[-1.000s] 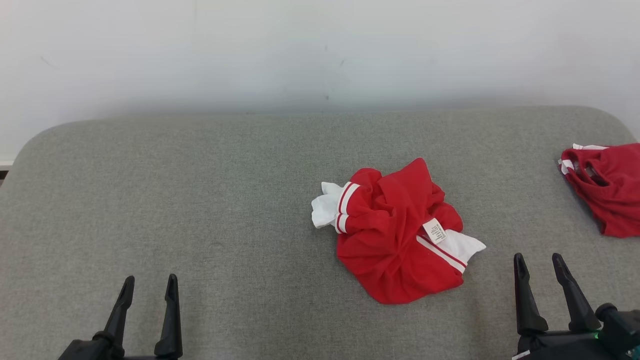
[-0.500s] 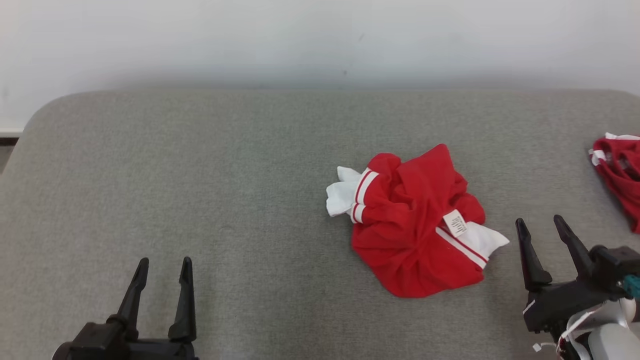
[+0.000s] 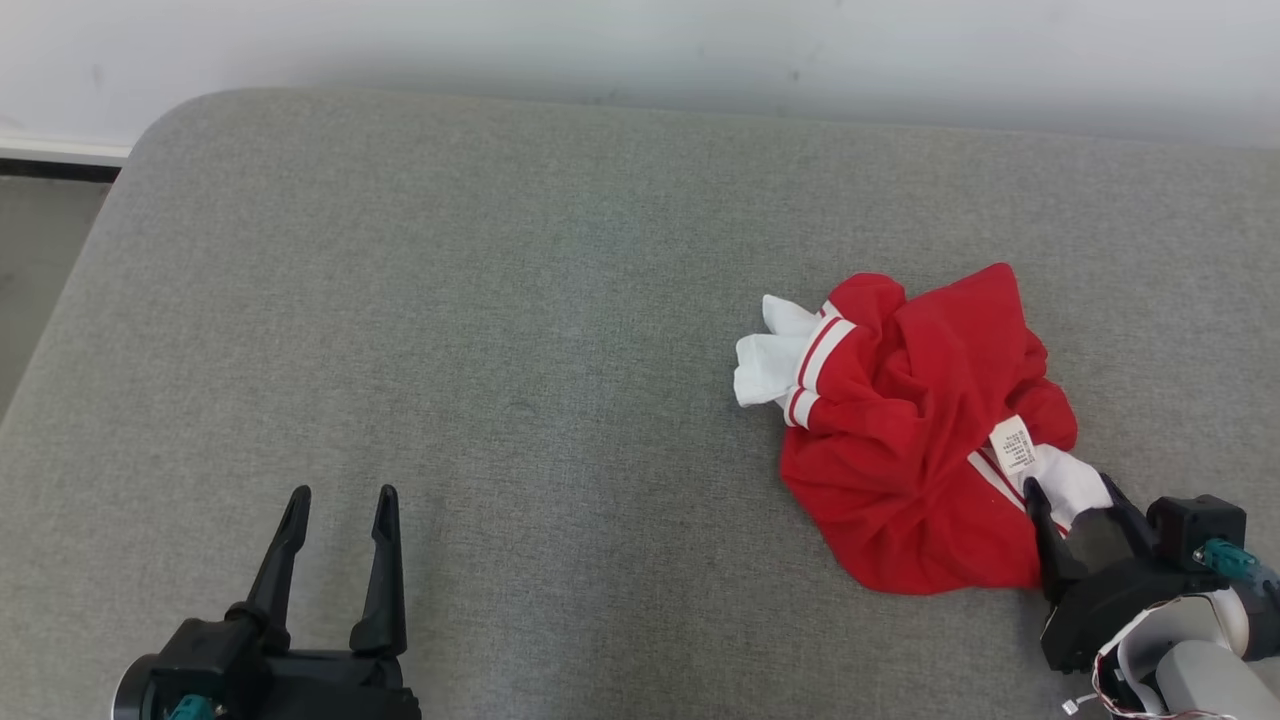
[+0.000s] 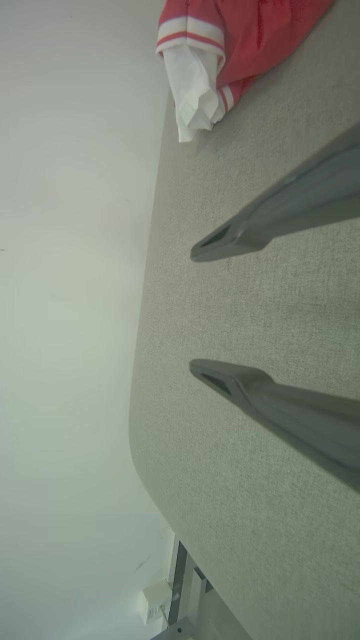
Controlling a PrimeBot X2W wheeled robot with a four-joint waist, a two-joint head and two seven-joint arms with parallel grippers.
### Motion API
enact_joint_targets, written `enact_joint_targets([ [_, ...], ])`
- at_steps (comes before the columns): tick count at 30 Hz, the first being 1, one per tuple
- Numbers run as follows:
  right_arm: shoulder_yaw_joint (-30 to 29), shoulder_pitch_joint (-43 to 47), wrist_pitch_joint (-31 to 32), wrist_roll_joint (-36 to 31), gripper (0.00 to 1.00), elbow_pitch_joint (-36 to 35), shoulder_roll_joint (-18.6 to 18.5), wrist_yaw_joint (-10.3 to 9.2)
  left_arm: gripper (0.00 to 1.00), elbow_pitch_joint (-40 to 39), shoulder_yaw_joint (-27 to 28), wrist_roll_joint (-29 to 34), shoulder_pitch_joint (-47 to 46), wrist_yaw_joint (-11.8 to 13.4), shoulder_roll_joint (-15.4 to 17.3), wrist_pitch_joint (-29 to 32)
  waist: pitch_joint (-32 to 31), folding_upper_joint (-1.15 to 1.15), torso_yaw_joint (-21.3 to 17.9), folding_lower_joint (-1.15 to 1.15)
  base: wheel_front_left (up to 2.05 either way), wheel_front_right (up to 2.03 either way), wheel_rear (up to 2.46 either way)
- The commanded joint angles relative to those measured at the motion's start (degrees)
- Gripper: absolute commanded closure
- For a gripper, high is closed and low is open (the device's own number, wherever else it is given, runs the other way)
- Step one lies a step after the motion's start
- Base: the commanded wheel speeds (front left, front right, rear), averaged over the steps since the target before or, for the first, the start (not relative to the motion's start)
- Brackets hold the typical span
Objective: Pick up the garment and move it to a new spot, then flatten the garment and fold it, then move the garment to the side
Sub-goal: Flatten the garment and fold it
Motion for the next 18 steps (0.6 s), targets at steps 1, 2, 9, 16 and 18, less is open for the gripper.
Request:
enact_joint_targets([
  [1,0.8,-0.9,-0.2,0.7,0.00,2.2,-0.1,-0.15,0.00,0.1,0.3,0.0,-0.8,-0.1,-0.1,0.0,0.8,-0.01,0.9,-0.01,0.00,0.00,0.00],
  [2,1.4,-1.1,-0.1,1.0,0.00,3.4,0.1,-0.15,0.00,0.2,0.4,0.0,-0.8,-0.1,-0.1,0.0,0.8,-0.01,0.9,-0.01,0.00,0.00,0.00],
  [9,3.6,-3.5,-1.0,3.9,1.00,7.7,0.2,-0.15,0.00,0.4,0.5,0.2,-1.2,0.1,-0.2,0.0,0.4,-0.01,0.3,-0.01,0.00,0.00,0.00],
  [16,2.4,-7.1,-4.0,6.3,1.00,8.0,-4.9,-0.16,0.00,0.4,0.9,0.5,0.3,0.4,-0.2,0.0,-1.1,-0.01,-1.7,-0.01,0.00,0.00,0.00],
  [18,1.6,-7.7,-4.3,6.6,1.00,7.5,-7.4,-0.16,0.00,0.7,1.0,0.6,0.4,0.2,-0.2,0.0,-1.7,-0.01,-2.3,-0.01,0.00,0.00,0.00],
])
